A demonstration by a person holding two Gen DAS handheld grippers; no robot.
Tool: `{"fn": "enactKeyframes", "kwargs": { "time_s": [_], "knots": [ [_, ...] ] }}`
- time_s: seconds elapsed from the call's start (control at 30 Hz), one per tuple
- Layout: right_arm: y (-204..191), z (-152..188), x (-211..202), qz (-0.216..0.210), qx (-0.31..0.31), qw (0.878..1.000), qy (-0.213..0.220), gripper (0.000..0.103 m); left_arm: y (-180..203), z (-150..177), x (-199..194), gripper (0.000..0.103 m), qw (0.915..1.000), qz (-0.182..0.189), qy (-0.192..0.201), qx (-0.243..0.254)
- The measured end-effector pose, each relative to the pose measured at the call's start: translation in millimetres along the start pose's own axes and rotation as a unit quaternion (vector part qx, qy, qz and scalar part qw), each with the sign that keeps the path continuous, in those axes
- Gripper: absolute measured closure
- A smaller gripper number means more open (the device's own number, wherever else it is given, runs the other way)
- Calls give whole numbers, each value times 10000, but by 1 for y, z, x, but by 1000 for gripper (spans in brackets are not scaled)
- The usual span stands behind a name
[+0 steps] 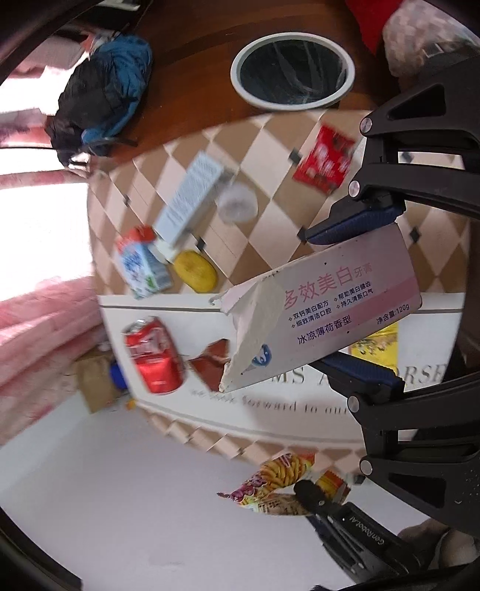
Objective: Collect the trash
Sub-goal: 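Carry both items over the white bin and open both grippers to drop them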
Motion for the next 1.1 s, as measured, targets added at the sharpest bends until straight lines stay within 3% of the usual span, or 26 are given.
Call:
{"fn": "enactKeyframes", "kwargs": {
  "time_s": [0.13,0.27,0.43,0.57,0.73,0.87,1.1],
  "knots": [
    [29,3,-50,-73,168,9992,359,43,40,-1,-32,79,9987,371,217,268],
    [75,18,-106,-96,414,9964,732,43,105,2,-53,79,9935,884,285,659],
    [148,35,-165,69,793,9908,1097,43,205,12,-49,79,9807,1551,-20,1194],
    [224,52,-189,452,1181,9849,1180,43,282,25,-18,79,9707,1866,-502,1426],
    [326,78,-166,740,1867,9760,840,43,355,50,56,79,9595,1941,-1246,1621],
    [395,99,-119,758,2303,9692,433,43,392,68,120,79,9515,1879,-1827,1611],
    [462,131,-42,780,2745,9584,-120,44,436,96,187,79,9436,1636,-2280,1754]
  ]
}}
Point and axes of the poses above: each gripper's, at about its wrist camera, not at the fingertips, and x roughly the way its jaws point, y to its right, z to its underside, the point moved 1 cm from there along x, roughly the way its jaws point, and after that the axes turned 13 degrees about -x, right-handed, at the moved point
